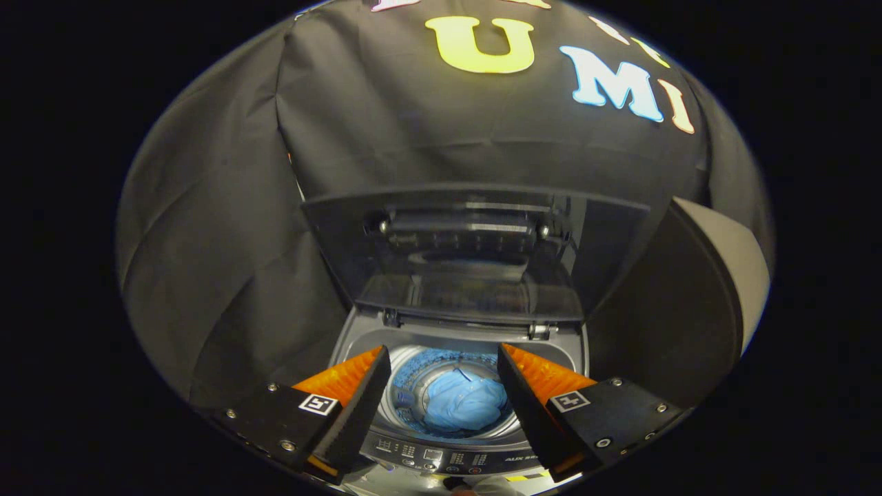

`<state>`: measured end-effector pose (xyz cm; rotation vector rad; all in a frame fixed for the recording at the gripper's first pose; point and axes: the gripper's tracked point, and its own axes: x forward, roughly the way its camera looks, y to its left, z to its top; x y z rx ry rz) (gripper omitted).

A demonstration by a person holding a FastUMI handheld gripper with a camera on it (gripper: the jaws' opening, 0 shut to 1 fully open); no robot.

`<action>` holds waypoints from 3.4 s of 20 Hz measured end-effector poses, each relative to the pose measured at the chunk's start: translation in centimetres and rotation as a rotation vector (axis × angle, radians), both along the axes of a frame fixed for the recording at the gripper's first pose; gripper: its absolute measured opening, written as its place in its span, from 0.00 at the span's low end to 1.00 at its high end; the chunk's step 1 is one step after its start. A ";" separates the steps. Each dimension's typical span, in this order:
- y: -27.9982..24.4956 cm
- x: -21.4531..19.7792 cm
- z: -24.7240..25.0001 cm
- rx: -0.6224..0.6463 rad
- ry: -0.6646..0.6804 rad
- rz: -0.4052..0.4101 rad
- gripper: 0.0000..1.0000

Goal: Put the clothes into the washing machine and then close the washing machine lid.

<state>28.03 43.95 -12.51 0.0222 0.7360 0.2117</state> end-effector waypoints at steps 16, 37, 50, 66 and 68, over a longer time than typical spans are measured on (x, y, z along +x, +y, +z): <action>-2.1 13.9 6.9 -0.004 -0.131 -0.154 0.96; -1.2 15.8 3.5 -0.033 -0.188 -0.147 0.97; -1.3 14.1 4.0 -0.026 -0.300 -0.146 0.97; -1.4 8.8 4.1 -0.007 -0.473 -0.128 0.96; -1.5 7.8 3.8 -0.007 -0.481 -0.127 0.97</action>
